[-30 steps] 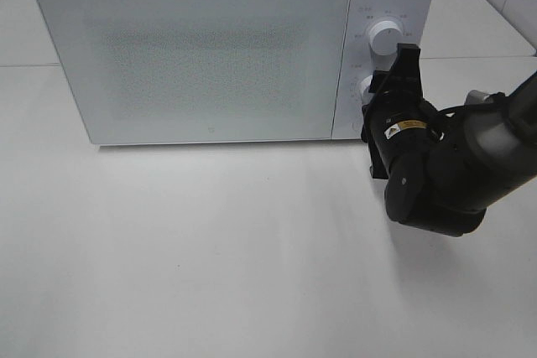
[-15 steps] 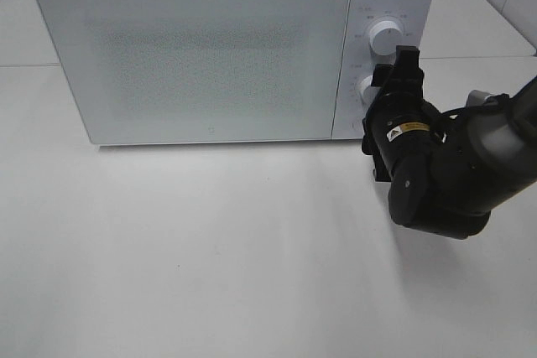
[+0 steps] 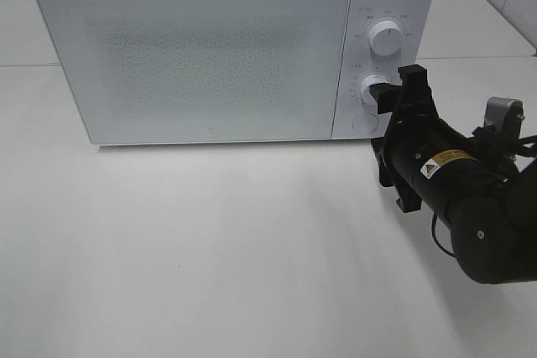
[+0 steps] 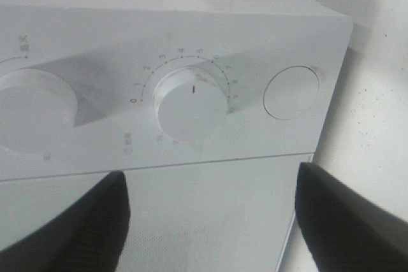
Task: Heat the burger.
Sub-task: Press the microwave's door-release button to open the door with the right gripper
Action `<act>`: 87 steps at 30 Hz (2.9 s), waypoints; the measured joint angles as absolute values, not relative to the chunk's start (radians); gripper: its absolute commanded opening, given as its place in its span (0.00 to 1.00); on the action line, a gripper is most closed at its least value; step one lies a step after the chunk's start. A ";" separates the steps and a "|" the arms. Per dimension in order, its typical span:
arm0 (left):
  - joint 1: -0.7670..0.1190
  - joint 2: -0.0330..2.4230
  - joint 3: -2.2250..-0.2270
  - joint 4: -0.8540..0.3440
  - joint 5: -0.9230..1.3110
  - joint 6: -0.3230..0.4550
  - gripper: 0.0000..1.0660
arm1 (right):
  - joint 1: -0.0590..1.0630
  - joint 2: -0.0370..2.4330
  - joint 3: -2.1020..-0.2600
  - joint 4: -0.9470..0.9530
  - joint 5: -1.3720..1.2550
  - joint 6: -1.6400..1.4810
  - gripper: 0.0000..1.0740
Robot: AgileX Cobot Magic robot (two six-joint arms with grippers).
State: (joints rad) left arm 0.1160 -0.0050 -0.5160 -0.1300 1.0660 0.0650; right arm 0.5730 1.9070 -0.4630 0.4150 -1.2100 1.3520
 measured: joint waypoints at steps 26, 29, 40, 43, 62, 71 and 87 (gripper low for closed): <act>0.116 -0.005 -0.516 -0.130 1.066 0.065 0.92 | 0.440 1.191 -0.459 0.389 -0.392 0.293 0.62; 0.116 -0.005 -0.516 -0.130 1.066 0.065 0.92 | 0.392 1.135 -0.511 0.385 -0.184 0.150 0.62; 0.116 -0.005 -0.516 -0.130 1.066 0.065 0.92 | 0.301 1.001 -0.770 0.050 0.602 0.000 0.62; 0.116 -0.005 -0.516 -0.130 1.066 0.065 0.92 | 0.301 0.983 -0.779 0.022 0.656 0.000 0.62; 0.116 -0.005 -0.516 -0.130 1.066 0.065 0.92 | 0.301 0.438 -0.787 -0.059 1.048 0.000 0.62; 0.116 -0.005 -0.516 -0.130 1.066 0.065 0.92 | 0.224 0.185 -0.788 -0.090 1.055 0.000 0.75; 0.116 -0.005 -0.516 -0.130 1.067 0.065 0.92 | 0.018 -0.005 -0.706 -0.039 1.057 0.000 0.68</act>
State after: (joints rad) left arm 0.1160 -0.0050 -0.5160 -0.1300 1.0670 0.0650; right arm 0.0180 -0.0050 -0.7060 -0.0390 1.0570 0.0000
